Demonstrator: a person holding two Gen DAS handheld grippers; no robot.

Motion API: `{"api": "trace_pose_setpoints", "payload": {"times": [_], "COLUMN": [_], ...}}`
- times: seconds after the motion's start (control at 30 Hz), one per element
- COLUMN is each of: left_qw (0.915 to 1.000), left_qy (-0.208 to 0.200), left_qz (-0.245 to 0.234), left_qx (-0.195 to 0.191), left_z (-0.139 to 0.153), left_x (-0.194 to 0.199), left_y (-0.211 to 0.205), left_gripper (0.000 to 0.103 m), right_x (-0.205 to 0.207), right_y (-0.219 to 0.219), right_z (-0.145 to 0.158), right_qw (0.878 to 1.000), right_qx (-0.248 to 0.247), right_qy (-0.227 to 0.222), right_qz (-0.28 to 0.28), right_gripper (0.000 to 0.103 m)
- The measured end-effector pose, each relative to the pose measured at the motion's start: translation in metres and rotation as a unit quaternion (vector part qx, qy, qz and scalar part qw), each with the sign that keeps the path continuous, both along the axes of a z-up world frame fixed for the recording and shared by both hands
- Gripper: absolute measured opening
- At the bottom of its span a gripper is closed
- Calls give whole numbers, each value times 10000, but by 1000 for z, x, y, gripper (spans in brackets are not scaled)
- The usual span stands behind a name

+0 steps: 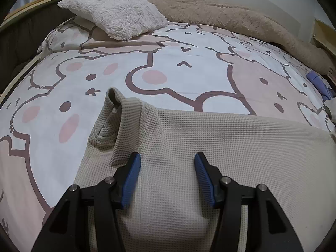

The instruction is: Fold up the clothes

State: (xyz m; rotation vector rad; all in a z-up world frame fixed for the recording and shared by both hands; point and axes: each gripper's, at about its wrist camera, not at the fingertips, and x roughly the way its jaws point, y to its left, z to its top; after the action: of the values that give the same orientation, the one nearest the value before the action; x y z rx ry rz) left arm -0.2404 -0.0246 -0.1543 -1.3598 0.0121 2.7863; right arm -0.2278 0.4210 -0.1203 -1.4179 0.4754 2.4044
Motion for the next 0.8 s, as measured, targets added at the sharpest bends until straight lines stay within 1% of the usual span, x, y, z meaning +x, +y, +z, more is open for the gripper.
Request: {"api": "trace_pose_setpoints", "payload": {"times": [0.03, 0.07, 0.1, 0.13, 0.2, 0.23, 0.3, 0.33, 0.37, 0.4, 0.5, 0.53, 0.57, 0.63, 0.67, 0.7, 0.77, 0.8], "left_qw": [10000, 10000, 10000, 10000, 10000, 10000, 10000, 10000, 10000, 10000, 9999, 9999, 9999, 9999, 9999, 9999, 9999, 9999], "left_qy": [6, 12, 18, 24, 41, 46, 54, 56, 60, 64, 71, 75, 78, 88, 91, 94, 82, 61], "left_qz": [-1, -2, -2, -3, -2, -1, 0, 1, 2, 1, 0, 0, -1, -5, -5, -8, -23, -38], "left_qx": [13, 26, 39, 52, 44, 41, 42, 46, 51, 56, 79, 97, 111, 124, 123, 121, 128, 141], "left_z": [0, 0, 0, 0, 0, 0, 0, 0, 0, 0, 0, 0, 0, 0, 0, 1, 3, 4], "left_x": [0, 0, 0, 0, 1, 1, 1, 1, 1, 1, 1, 1, 1, 1, 1, 1, 2, 2], "left_y": [0, -1, -1, -1, -1, -1, -1, -1, -1, -1, -2, -2, -3, -3, -3, -2, -2, -2], "left_gripper": [53, 53, 53, 53, 53, 54, 54, 54, 54, 54, 54, 54, 54, 54, 54, 54, 55, 55], "right_x": [-1, 6, 12, 20, 49, 58, 65, 69, 67, 64, 57, 58, 64, 76, 91, 106, 142, 157], "right_y": [10, 28, 47, 60, 87, 92, 76, 68, 52, 32, -10, -14, -2, 25, 40, 54, 60, 52], "right_z": [-5, -5, -5, -1, 13, 19, 29, 34, 36, 36, 10, -1, -7, -18, -12, -5, 17, 26], "right_qw": [9987, 9932, 9831, 9762, 9780, 9823, 9925, 9938, 9938, 9913, 9830, 9859, 9921, 9993, 9993, 9962, 9945, 9940], "right_qx": [467, 985, 1503, 1717, 1211, 844, 103, -268, -589, -937, -1454, -1278, -978, -358, -91, 172, -249, -578], "right_qy": [-76, -161, -246, -239, 170, 320, 659, 828, 906, 899, 433, 231, 155, 21, 3, -11, 458, 610], "right_qz": [-190, -596, -1016, -1303, -1687, -1644, -1022, -698, -252, 213, 1030, 1059, 767, 129, -358, -857, -912, -703], "right_gripper": [0, 0, 0, 0, 0, 0, 0, 0, 0, 0, 0, 0, 0, 0, 0, 0, 0, 0]}}
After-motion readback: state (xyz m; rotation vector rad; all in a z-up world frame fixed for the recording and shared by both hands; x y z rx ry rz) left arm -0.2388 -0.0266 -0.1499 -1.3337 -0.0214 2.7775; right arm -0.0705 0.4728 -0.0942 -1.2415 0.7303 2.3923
